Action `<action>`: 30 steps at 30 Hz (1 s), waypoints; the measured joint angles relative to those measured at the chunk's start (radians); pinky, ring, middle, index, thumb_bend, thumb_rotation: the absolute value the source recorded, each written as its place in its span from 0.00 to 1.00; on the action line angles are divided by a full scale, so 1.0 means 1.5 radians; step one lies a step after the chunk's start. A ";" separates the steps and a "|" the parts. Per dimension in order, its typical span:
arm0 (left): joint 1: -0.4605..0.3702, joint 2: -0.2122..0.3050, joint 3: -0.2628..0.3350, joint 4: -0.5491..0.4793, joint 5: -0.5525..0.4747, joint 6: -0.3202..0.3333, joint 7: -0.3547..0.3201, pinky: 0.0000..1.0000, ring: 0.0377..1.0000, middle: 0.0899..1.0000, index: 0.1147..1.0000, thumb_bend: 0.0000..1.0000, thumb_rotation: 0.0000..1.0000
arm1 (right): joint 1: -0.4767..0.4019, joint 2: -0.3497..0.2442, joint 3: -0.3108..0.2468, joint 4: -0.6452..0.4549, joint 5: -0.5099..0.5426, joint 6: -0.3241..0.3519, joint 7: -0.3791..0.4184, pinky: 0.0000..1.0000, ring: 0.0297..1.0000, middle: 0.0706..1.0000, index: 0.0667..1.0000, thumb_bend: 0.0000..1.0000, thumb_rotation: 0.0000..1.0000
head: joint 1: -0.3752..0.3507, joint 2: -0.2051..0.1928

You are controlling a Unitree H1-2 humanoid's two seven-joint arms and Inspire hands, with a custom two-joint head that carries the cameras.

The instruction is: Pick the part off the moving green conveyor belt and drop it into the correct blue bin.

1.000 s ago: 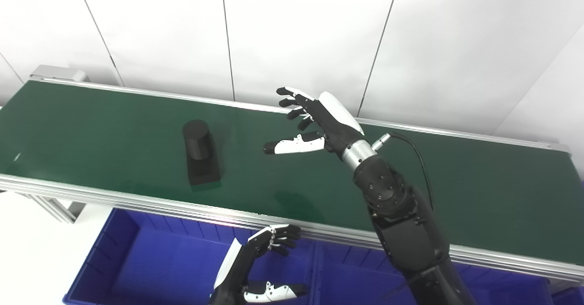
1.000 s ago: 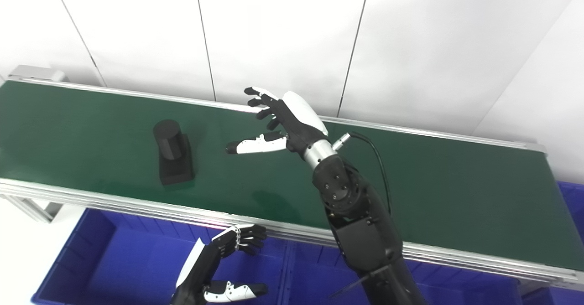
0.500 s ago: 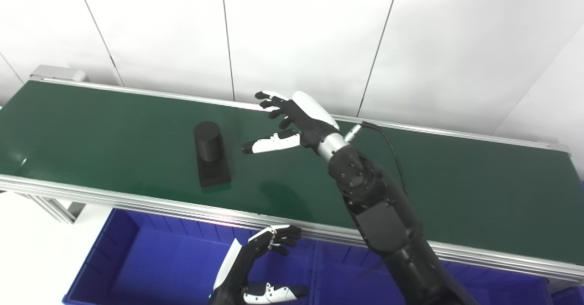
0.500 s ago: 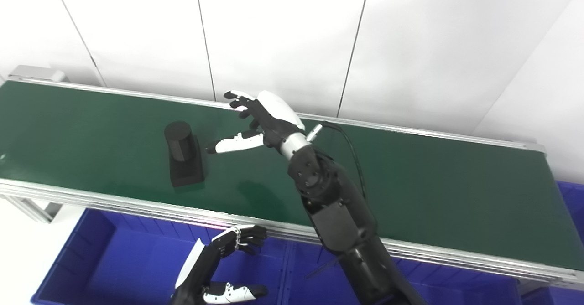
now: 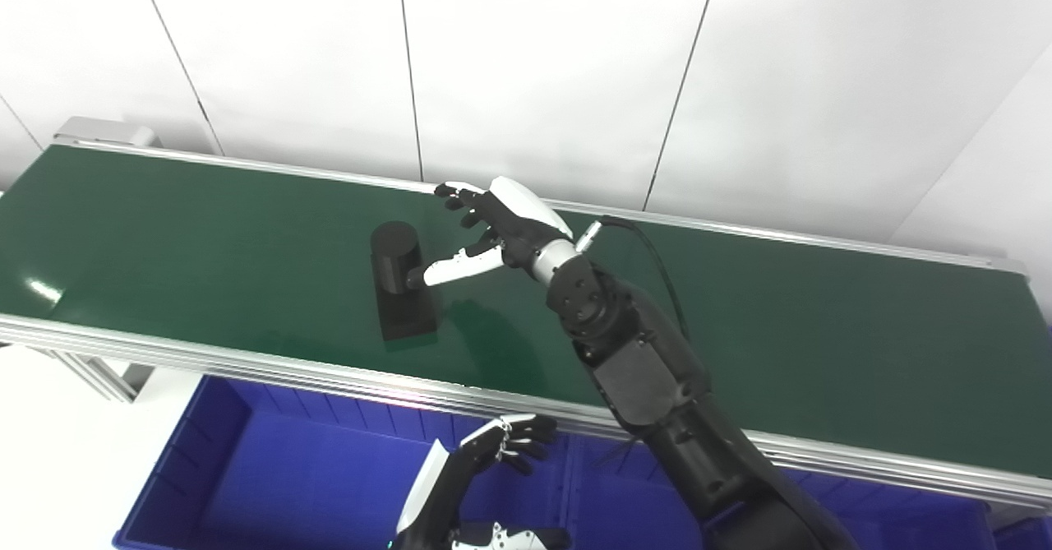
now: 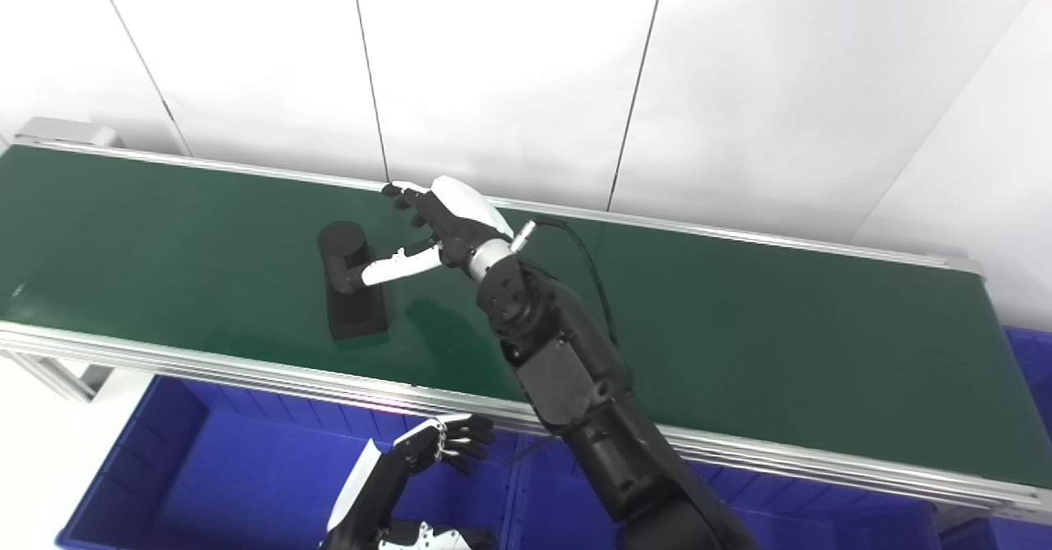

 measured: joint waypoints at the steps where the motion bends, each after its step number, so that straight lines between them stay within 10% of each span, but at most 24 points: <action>1: 0.001 0.000 -0.001 0.000 0.007 0.000 0.002 0.54 0.62 0.68 0.69 0.88 0.43 | -0.004 0.004 0.001 0.014 0.001 -0.005 -0.006 0.67 0.83 0.89 0.91 0.90 0.44 | 0.003 0.001; 21: 0.013 -0.004 -0.026 -0.018 0.023 0.000 0.032 0.52 0.61 0.67 0.69 0.90 0.41 | -0.070 0.070 0.014 0.236 -0.014 -0.038 -0.122 0.68 0.83 0.90 0.91 0.88 0.39 | 0.027 0.010; 30: 0.024 -0.005 -0.036 -0.026 0.047 0.000 0.048 0.53 0.61 0.66 0.68 0.90 0.43 | -0.082 0.085 0.021 0.312 -0.023 -0.064 -0.186 0.46 0.60 0.79 0.85 0.71 0.08 | 0.037 0.015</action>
